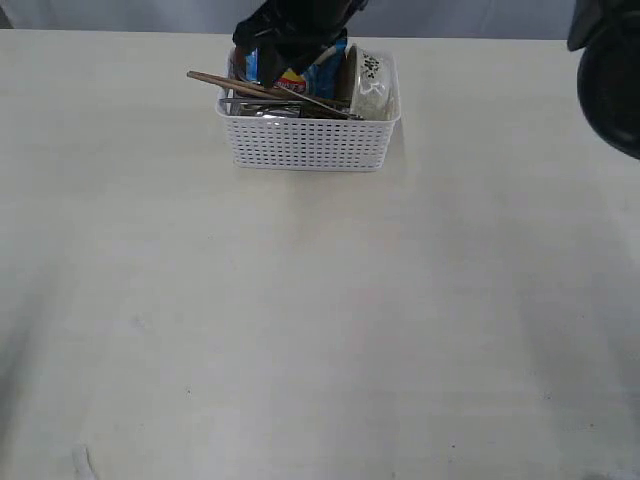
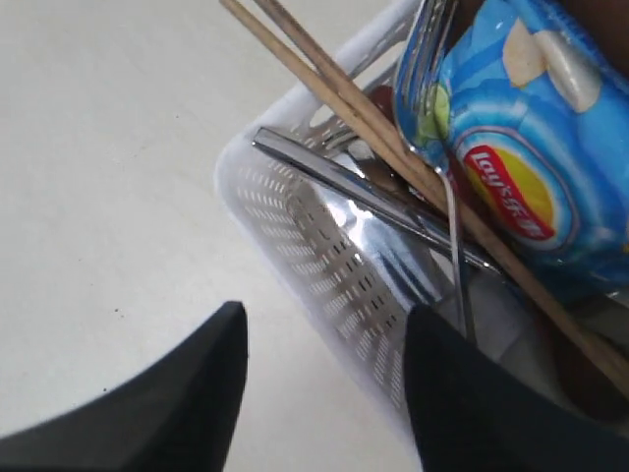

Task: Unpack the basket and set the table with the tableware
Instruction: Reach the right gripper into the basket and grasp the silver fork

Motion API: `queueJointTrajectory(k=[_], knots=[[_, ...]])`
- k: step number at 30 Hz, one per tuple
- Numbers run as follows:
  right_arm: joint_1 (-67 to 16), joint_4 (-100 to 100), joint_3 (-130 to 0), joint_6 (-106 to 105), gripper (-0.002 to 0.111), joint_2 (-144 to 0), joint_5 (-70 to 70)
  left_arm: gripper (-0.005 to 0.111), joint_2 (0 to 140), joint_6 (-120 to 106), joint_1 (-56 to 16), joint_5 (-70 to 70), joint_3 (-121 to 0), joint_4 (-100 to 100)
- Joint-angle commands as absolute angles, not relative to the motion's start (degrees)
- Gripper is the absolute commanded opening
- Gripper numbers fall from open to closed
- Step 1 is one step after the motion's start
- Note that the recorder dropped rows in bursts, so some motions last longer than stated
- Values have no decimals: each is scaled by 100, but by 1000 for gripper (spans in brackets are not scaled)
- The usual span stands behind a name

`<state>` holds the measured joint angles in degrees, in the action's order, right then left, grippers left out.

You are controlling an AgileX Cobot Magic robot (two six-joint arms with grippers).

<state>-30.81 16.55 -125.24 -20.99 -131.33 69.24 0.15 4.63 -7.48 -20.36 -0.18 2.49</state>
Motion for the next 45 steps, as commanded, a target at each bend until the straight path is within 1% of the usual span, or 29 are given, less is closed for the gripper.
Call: queueJointTrajectory(k=[1,8,14,24,26,27,33,45], knots=[[-3087,1575,-12589,-2274,48,-13333,6718,0,0,487,-737,-1975,0,301],[-3075,960,-12589,-2295,48,-13437,6382,0,0,487,-737,-1975,0,301],[-3075,949,-12589,-2325,48,-13464,6010,0,0,487,-737,-1975,0,301],[-3075,944,-12589,-2330,47,-13761,5965,0,0,487,-737,-1975,0,301],[-3075,956,-12589,-2330,42,-13817,5995,0,0,487,-737,-1975,0,301],[-3075,956,-12589,-2330,37,-13847,6000,0,0,487,-737,-1975,0,301],[-3075,956,-12589,-2393,0,-13809,6000,0,0,487,-737,-1975,0,301],[-3075,997,-12589,-2404,0,-13055,6161,0,0,487,-737,-1975,0,301]])
